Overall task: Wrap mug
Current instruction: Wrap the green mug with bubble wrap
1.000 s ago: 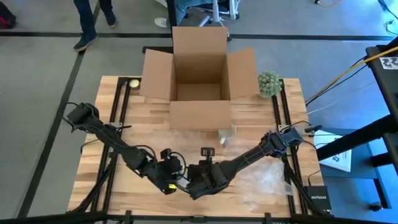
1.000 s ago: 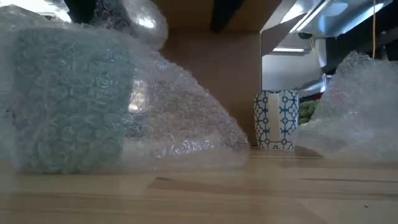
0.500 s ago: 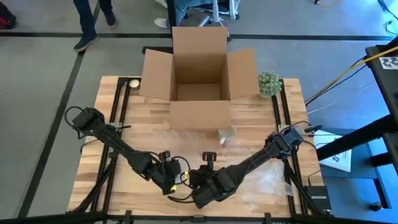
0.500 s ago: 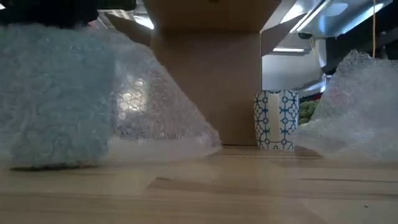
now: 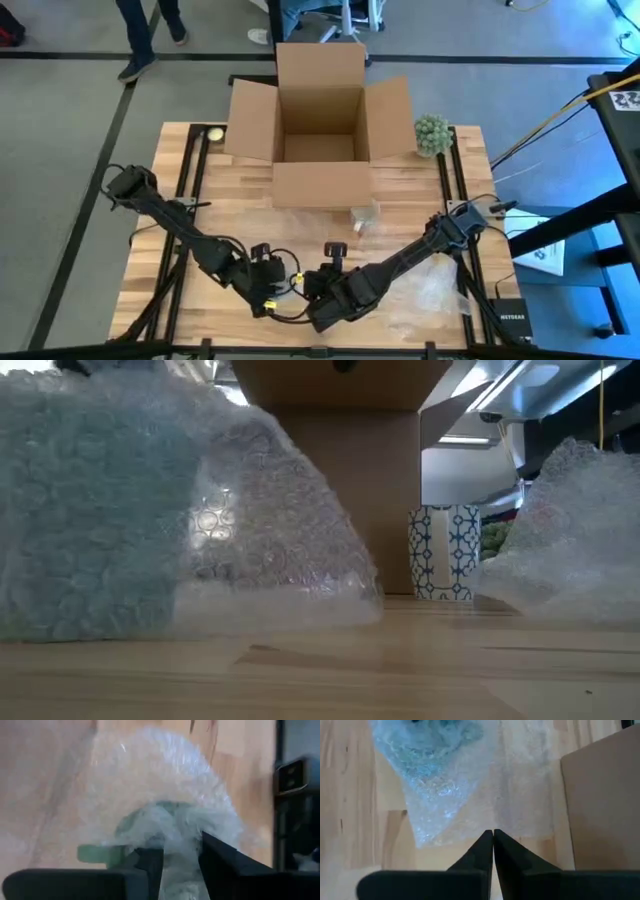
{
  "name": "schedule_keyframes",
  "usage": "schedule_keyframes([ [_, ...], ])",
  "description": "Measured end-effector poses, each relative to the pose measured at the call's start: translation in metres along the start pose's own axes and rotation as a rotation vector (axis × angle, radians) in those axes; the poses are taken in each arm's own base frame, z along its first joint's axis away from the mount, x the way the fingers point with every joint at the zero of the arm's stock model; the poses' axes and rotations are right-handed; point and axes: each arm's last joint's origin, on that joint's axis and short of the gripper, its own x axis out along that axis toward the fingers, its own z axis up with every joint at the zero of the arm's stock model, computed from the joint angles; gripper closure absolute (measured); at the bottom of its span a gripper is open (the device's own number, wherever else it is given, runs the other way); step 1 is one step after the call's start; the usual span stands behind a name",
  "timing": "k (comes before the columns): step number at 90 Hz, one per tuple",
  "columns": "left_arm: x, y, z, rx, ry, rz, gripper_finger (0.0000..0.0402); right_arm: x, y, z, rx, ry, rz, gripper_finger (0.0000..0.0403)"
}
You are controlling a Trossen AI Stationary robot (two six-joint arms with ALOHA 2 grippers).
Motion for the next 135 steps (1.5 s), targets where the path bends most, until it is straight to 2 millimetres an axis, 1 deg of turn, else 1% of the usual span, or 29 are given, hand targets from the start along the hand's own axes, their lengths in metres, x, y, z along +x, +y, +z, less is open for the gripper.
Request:
schedule_keyframes([
  [9, 0.001, 0.002, 0.002, -0.002, -0.013, 0.022, 0.0304, 0.0, 0.0, 0.0, 0.0, 0.0, 0.0, 0.0402],
  [18, 0.006, 0.005, 0.003, -0.012, -0.02, 0.047, 0.0304, 0.0, 0.0, 0.0, -0.005, -0.004, -0.006, 0.0402],
  [33, 0.032, 0.006, -0.006, 0.003, 0.068, 0.074, 0.0304, 0.0, 0.001, 0.001, 0.001, -0.014, 0.0, 0.0402],
  [45, 0.048, 0.004, -0.013, 0.02, 0.103, 0.097, 0.0304, 0.0, 0.003, 0.006, 0.001, -0.062, 0.026, 0.0402],
  [51, 0.052, 0.002, -0.017, 0.033, 0.114, 0.105, 0.0304, 0.005, 0.009, 0.01, -0.006, -0.106, 0.046, 0.0402],
  [61, 0.053, 0.001, -0.018, 0.042, 0.118, 0.108, 0.0304, 0.02, 0.019, 0.011, -0.035, -0.152, 0.065, 0.0402],
  [78, 0.052, -0.004, -0.021, 0.083, 0.111, 0.087, 0.0304, 0.05, 0.036, 0.006, -0.003, -0.223, 0.084, 0.0402],
  [89, 0.051, -0.006, -0.022, 0.106, 0.111, 0.08, 0.0304, 0.059, 0.043, 0.01, 0.03, -0.328, 0.089, 0.0402],
  [105, 0.051, -0.006, -0.022, 0.118, 0.108, 0.08, 0.0304, 0.068, 0.049, 0.013, 0.062, -0.429, 0.098, 0.0402],
  [110, 0.051, -0.006, -0.022, 0.118, 0.108, 0.08, 0.0304, 0.073, 0.052, 0.012, 0.076, -0.453, 0.107, 0.0402],
  [122, 0.051, -0.006, -0.021, 0.119, 0.108, 0.08, 0.0304, 0.088, 0.053, 0.007, 0.083, -0.463, 0.134, 0.0402],
  [128, 0.05, -0.005, -0.021, 0.114, 0.108, 0.082, 0.0304, 0.09, 0.052, 0.006, 0.085, -0.452, 0.147, 0.0402],
  [135, 0.045, -0.005, -0.019, 0.11, 0.102, 0.074, 0.0304, 0.09, 0.052, 0.006, 0.086, -0.45, 0.148, 0.0402],
])
